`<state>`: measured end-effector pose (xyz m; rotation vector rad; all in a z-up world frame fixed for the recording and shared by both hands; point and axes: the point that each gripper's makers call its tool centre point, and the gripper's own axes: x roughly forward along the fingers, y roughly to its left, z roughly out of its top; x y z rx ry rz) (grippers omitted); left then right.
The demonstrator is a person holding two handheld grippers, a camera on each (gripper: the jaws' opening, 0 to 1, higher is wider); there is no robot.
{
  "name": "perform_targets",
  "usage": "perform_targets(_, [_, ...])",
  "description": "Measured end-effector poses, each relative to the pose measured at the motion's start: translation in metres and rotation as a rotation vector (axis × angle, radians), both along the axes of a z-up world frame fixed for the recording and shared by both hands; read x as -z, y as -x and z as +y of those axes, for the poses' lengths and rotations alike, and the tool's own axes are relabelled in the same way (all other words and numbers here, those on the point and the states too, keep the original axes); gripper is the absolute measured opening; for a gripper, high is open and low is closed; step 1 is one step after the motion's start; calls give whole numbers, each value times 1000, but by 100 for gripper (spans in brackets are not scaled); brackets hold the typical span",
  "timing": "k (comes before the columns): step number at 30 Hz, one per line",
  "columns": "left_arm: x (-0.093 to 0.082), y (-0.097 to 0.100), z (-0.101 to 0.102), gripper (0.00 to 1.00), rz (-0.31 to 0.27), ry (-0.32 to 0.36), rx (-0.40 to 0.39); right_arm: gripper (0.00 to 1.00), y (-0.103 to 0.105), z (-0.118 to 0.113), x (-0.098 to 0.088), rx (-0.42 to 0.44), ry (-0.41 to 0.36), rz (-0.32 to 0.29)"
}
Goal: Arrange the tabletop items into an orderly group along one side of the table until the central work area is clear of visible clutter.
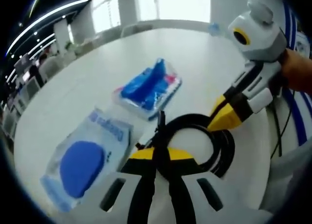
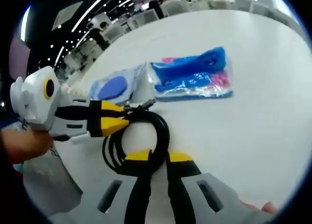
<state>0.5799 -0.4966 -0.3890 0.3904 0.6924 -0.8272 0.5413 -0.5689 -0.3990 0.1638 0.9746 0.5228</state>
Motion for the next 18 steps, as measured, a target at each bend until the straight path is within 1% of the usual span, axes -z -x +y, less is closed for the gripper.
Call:
perform_targets(7, [1,-2,-1,5,-11,-1,7,11,0,-1,1,1,-2,2])
perform_targets(18, [1,-3,-2,7,-14,2,11,11,-1,-1,2,-5,3,0])
